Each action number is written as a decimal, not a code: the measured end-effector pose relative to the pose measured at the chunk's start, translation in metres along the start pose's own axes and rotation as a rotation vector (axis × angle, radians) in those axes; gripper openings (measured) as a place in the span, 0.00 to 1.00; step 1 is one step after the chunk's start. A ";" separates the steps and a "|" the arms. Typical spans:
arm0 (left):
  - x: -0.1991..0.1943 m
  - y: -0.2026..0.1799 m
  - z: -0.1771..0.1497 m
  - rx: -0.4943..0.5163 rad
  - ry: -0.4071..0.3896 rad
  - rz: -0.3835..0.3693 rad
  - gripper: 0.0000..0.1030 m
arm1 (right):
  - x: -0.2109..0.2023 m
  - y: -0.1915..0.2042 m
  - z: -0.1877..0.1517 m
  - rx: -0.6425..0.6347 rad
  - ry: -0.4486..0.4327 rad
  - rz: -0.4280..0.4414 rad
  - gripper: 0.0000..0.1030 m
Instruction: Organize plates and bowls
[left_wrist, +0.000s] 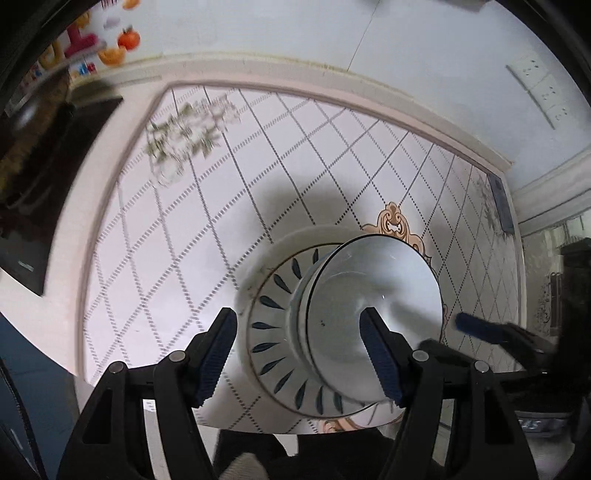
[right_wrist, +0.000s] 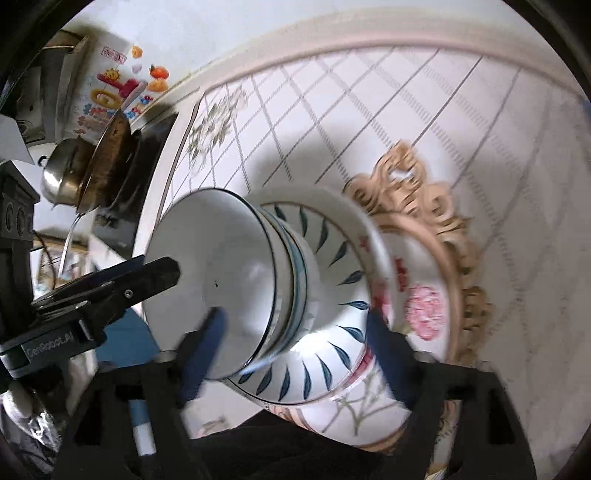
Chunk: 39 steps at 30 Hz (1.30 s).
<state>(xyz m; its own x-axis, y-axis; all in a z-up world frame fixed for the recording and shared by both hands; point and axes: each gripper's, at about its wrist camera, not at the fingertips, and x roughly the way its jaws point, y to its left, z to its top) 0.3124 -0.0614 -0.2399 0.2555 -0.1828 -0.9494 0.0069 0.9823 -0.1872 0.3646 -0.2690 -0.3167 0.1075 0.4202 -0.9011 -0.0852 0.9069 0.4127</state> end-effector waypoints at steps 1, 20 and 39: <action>-0.006 0.000 -0.002 0.011 -0.017 0.004 0.69 | -0.007 0.003 -0.002 0.003 -0.018 -0.017 0.89; -0.192 0.010 -0.112 0.138 -0.430 0.067 1.00 | -0.178 0.127 -0.158 0.037 -0.465 -0.310 0.97; -0.289 0.008 -0.201 0.118 -0.611 0.138 1.00 | -0.289 0.217 -0.271 -0.082 -0.685 -0.392 0.99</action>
<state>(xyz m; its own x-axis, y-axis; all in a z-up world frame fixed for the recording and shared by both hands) 0.0441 -0.0093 -0.0180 0.7666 -0.0317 -0.6413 0.0320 0.9994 -0.0112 0.0462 -0.2020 -0.0029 0.7280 0.0211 -0.6852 0.0155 0.9988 0.0472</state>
